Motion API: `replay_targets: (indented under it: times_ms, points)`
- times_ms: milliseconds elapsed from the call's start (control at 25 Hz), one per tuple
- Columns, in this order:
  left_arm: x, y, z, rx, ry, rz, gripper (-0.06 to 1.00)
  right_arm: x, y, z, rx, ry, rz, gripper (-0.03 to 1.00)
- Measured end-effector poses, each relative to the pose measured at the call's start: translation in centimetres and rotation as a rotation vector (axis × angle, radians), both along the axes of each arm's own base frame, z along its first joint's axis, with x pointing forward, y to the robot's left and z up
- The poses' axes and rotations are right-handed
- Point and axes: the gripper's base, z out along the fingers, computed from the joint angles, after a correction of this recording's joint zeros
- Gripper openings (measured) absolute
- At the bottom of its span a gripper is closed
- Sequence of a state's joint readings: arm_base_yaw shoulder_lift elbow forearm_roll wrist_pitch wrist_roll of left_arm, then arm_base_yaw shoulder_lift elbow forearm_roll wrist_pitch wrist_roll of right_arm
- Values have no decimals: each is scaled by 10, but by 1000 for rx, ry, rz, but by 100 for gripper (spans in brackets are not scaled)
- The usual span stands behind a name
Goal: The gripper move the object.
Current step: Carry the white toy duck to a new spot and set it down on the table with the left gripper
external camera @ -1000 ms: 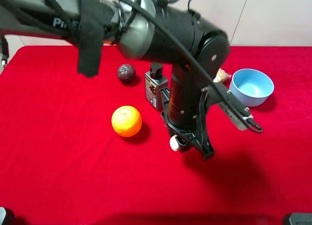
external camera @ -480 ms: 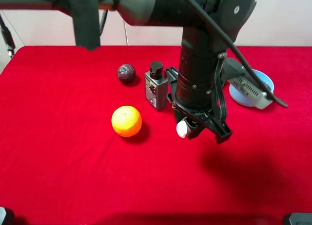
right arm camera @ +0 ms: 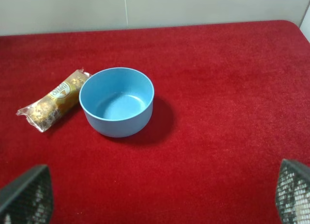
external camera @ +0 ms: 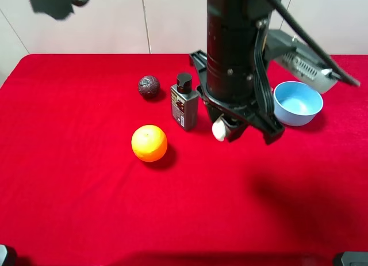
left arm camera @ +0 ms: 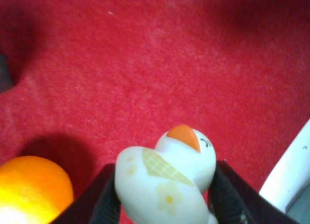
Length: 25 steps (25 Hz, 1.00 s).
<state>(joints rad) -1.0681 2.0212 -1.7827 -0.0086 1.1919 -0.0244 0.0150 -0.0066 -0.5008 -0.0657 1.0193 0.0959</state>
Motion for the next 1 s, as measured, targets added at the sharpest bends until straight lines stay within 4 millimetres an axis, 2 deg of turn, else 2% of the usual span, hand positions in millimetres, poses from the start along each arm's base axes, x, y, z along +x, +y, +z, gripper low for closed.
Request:
replay_targets:
  times_ms: [240, 360, 1000]
  points:
    - [16, 17, 22, -43, -34, 54, 41, 0, 0, 0, 0, 0, 0, 69]
    - [27, 27, 28, -53, -41, 91, 41, 0, 0, 0, 0, 0, 0, 69]
    - [88, 85, 43, -65, -85, 293, 41, 0, 0, 0, 0, 0, 0, 69]
